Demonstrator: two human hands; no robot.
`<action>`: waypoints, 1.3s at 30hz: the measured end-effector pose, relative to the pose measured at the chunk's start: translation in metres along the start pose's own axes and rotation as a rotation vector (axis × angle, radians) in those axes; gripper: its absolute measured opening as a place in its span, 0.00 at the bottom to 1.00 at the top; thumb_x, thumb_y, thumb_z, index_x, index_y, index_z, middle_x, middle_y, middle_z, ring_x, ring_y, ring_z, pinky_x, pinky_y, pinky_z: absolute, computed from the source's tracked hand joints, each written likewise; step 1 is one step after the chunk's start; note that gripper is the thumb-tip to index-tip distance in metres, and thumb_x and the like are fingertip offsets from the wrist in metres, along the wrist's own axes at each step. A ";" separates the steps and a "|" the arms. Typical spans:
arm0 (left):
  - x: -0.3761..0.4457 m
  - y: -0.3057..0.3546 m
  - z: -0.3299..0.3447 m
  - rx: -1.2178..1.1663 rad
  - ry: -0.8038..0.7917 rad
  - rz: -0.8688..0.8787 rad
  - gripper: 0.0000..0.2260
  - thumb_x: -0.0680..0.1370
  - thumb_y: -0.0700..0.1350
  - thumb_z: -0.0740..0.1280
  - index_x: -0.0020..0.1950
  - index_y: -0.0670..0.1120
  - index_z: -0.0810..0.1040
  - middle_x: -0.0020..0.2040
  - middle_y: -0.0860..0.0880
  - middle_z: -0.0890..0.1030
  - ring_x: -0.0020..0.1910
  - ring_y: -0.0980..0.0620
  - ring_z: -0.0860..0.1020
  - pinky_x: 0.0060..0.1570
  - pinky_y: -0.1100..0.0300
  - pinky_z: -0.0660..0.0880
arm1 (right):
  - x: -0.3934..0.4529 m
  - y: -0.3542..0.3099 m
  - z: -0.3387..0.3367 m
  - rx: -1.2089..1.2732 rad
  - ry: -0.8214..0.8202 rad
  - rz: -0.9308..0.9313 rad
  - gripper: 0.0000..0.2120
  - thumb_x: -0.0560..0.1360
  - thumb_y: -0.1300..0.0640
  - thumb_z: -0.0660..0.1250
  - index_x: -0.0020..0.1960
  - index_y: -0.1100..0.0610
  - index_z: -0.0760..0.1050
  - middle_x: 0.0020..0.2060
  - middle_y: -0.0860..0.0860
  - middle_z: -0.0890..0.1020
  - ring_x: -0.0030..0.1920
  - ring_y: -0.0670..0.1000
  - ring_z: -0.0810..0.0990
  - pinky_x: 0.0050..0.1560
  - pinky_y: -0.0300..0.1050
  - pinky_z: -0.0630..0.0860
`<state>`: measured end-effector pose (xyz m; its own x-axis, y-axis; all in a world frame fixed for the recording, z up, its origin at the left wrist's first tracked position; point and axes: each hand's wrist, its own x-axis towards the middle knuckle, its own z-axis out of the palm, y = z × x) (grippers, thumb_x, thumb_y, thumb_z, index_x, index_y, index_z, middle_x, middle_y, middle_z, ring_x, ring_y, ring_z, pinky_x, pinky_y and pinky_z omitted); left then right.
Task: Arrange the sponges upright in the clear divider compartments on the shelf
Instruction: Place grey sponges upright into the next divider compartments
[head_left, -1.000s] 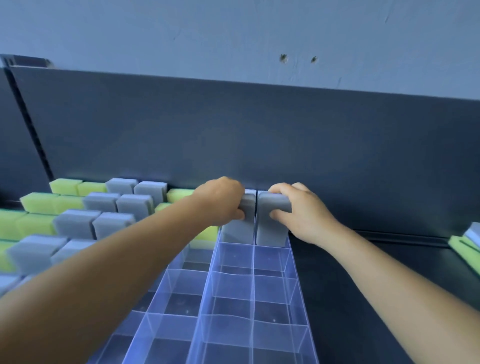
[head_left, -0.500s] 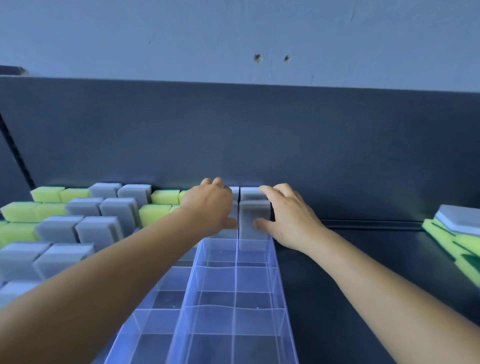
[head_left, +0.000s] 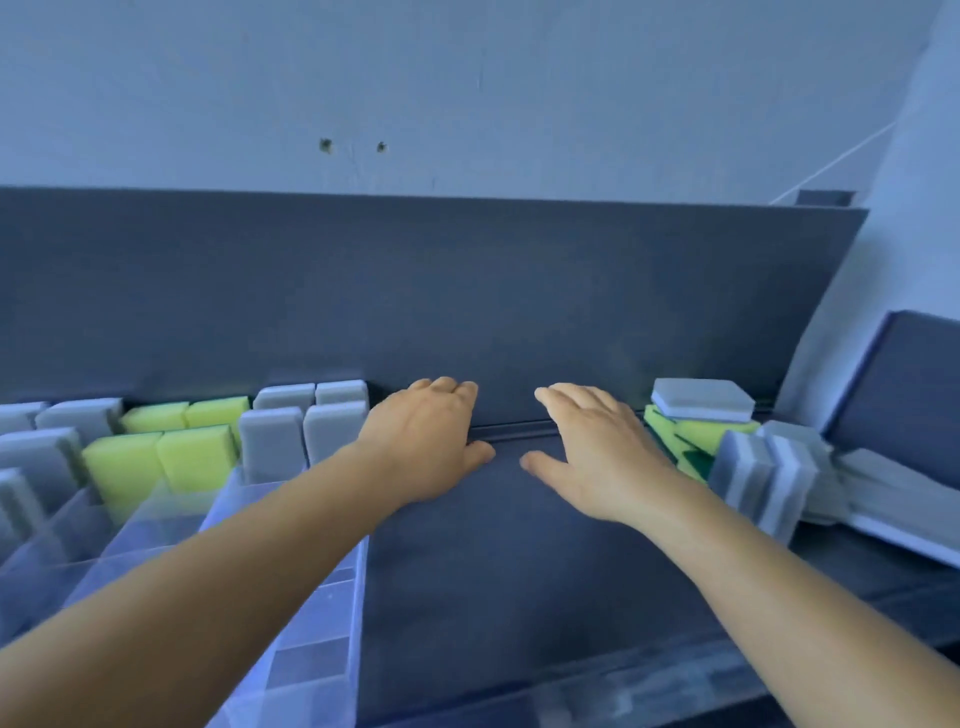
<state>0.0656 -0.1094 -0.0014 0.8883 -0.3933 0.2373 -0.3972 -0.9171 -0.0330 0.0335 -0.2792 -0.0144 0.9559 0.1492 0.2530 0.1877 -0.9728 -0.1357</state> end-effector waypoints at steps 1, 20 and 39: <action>0.002 0.012 0.001 -0.011 0.002 0.018 0.26 0.78 0.59 0.60 0.71 0.45 0.64 0.68 0.49 0.71 0.68 0.48 0.68 0.60 0.53 0.72 | -0.007 0.010 -0.004 -0.012 0.008 0.016 0.34 0.78 0.41 0.58 0.77 0.53 0.51 0.76 0.47 0.55 0.76 0.50 0.51 0.74 0.46 0.52; 0.051 0.201 0.034 -0.235 -0.072 0.323 0.30 0.79 0.57 0.60 0.77 0.56 0.51 0.72 0.50 0.64 0.70 0.47 0.64 0.62 0.49 0.71 | -0.086 0.172 -0.037 0.136 0.027 0.311 0.37 0.75 0.57 0.64 0.77 0.49 0.47 0.76 0.46 0.54 0.75 0.52 0.52 0.71 0.46 0.56; 0.065 0.178 0.045 -0.470 -0.014 0.041 0.11 0.78 0.47 0.64 0.54 0.47 0.64 0.50 0.47 0.74 0.46 0.44 0.74 0.44 0.53 0.72 | -0.056 0.191 -0.016 0.093 -0.018 0.208 0.22 0.72 0.49 0.69 0.64 0.42 0.71 0.63 0.44 0.67 0.64 0.51 0.63 0.60 0.42 0.62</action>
<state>0.0629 -0.3010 -0.0357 0.8716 -0.4320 0.2316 -0.4901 -0.7733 0.4022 0.0118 -0.4766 -0.0392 0.9798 -0.0494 0.1936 0.0050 -0.9626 -0.2711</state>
